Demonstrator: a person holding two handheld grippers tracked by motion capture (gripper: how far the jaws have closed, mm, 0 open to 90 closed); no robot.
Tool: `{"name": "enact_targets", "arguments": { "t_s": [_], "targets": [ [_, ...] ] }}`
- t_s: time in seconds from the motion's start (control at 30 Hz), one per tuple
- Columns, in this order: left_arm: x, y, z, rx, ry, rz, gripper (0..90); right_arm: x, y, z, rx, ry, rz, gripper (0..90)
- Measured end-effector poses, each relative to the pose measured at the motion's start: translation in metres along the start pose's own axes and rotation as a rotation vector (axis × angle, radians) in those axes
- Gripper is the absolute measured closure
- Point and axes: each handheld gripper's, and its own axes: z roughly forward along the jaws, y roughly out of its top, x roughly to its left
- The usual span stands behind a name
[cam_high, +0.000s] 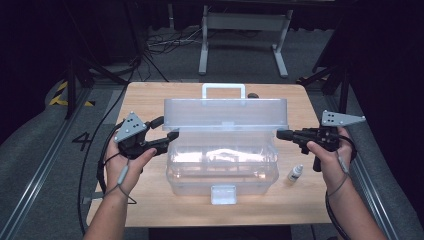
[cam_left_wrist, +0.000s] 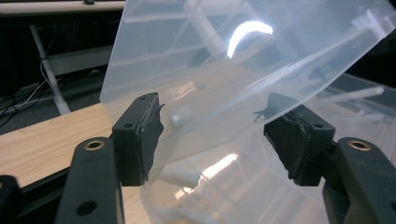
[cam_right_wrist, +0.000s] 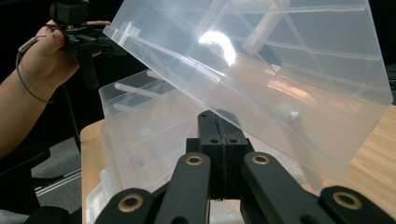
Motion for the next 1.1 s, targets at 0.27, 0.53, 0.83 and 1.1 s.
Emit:
{"name": "enact_targets", "arguments": {
  "t_s": [0.27, 0.53, 0.83, 1.1],
  "targets": [
    [-0.003, 0.006, 0.001, 0.016, 0.077, 0.035, 47.7, 0.0, 0.0, 0.001, -0.005, 0.008, 0.0, 90.0],
    [-0.004, 0.009, 0.002, 0.006, 0.131, 0.056, 57.4, 0.001, 0.002, 0.001, -0.012, 0.02, 0.002, 90.0],
    [-0.004, 0.007, 0.005, -0.017, 0.185, 0.029, 66.5, 0.003, 0.003, -0.005, -0.034, 0.023, 0.004, 90.0],
    [-0.004, 0.011, 0.006, 0.01, 0.207, 0.031, 69.1, 0.002, -0.001, -0.015, -0.056, 0.03, 0.022, 90.0]
  ]
}}
